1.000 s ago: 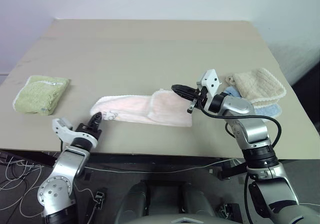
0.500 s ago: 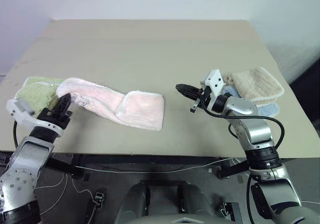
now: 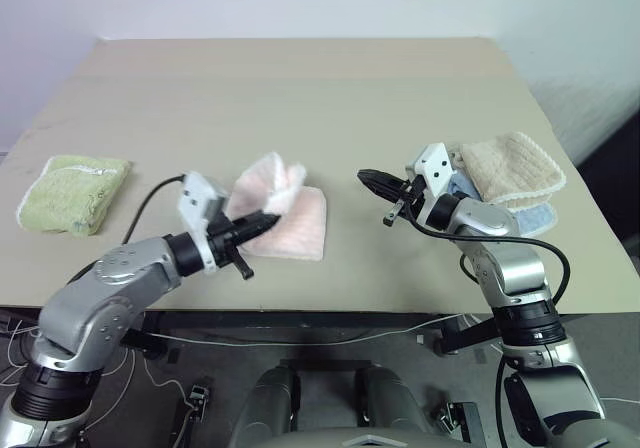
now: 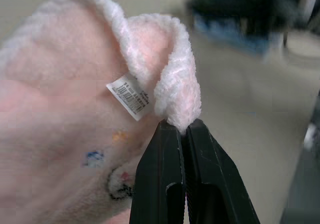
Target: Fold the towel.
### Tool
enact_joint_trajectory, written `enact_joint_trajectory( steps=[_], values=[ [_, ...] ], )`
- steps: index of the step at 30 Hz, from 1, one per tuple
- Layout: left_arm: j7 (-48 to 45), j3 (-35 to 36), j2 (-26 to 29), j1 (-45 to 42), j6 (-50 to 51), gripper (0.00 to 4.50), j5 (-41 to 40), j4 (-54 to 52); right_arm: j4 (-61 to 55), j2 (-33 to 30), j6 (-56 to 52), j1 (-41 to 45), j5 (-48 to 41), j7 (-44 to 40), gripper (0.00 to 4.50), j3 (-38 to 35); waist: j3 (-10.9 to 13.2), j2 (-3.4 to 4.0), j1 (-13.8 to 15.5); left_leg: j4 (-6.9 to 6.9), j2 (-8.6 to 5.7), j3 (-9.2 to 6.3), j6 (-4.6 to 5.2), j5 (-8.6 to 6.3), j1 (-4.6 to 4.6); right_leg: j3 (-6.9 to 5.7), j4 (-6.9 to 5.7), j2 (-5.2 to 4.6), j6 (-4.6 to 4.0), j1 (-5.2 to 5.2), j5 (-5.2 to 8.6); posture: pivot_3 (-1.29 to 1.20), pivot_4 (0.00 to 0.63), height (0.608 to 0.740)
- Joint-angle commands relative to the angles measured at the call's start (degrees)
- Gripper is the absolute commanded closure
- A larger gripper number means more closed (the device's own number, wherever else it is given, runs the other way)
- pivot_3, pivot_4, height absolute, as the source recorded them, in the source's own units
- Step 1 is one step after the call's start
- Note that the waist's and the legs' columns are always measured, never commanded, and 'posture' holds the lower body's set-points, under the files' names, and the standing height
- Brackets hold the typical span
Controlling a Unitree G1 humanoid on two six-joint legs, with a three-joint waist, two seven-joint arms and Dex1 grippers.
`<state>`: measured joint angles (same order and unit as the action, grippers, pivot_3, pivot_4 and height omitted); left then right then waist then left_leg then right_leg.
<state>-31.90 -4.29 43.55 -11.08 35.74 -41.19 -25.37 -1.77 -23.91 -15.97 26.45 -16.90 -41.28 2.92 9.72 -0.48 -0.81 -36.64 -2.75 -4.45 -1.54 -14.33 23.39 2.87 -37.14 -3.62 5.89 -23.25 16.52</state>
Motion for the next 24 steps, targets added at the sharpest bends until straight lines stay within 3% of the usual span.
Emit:
enact_joint_trajectory(
  steps=[1, 7, 11, 16, 21, 24],
  values=[
    [-1.95, -4.15, 0.35, -1.91, -1.06, 4.48, 7.48, 1.14, -3.33, -0.66, 0.5, -0.28, -0.11, 0.59, 4.5, -1.44, 0.01, -0.01, 0.01, 0.0, 0.0, 0.0, 0.0, 0.0, 0.0, 0.0, 0.0, 0.0, 0.0, -0.01, 0.0, 0.0, 0.15, 0.74],
    [-3.53, -3.11, -2.52, -2.19, 0.21, 4.48, 8.33, 1.84, -4.22, -0.93, 0.18, -0.92, -0.28, 0.99, 4.5, -1.61, 0.02, -0.01, 0.01, 0.03, 0.02, -0.01, 0.0, 0.0, 0.01, 0.0, 0.0, -0.01, 0.01, -0.03, 0.0, 0.0, 0.15, 0.74],
    [-4.81, 0.85, -4.78, -1.06, 2.5, 3.57, 3.46, 0.68, -4.26, -0.99, 0.05, -0.81, -0.26, 1.03, 4.5, -1.52, 0.03, -0.02, 0.0, 0.03, 0.02, -0.02, 0.0, 0.0, 0.01, 0.0, 0.0, -0.02, 0.01, -0.03, 0.0, 0.0, 0.15, 0.74],
    [-5.81, 7.82, -7.02, 1.52, 5.37, 1.92, -4.77, -1.16, -3.54, -1.0, 0.13, 0.0, -0.14, 0.71, 4.5, -1.15, 0.03, -0.02, -0.03, 0.03, 0.03, -0.02, 0.0, 0.0, 0.01, 0.0, -0.01, -0.02, 0.01, -0.03, 0.0, 0.0, 0.15, 0.74],
    [-4.52, 12.86, -7.47, 4.71, 4.96, 0.3, -6.3, -2.23, -3.07, -0.72, 0.14, 1.1, -0.1, 0.33, 4.5, -0.66, 0.03, -0.02, -0.03, 0.02, 0.04, -0.02, 0.0, 0.0, 0.0, 0.0, -0.01, -0.01, 0.01, -0.03, 0.0, 0.0, 0.15, 0.74],
    [0.01, 19.72, -10.19, 1.32, 2.03, 0.3, -6.63, 2.35, -3.39, 0.71, -0.92, 2.61, -0.86, -0.08, 4.5, 0.55, 0.03, -0.02, 0.08, 0.0, 0.04, -0.03, 0.0, 0.0, 0.0, -0.01, -0.01, -0.01, 0.02, -0.02, -0.01, 0.0, 0.15, 0.74]
  ],
)
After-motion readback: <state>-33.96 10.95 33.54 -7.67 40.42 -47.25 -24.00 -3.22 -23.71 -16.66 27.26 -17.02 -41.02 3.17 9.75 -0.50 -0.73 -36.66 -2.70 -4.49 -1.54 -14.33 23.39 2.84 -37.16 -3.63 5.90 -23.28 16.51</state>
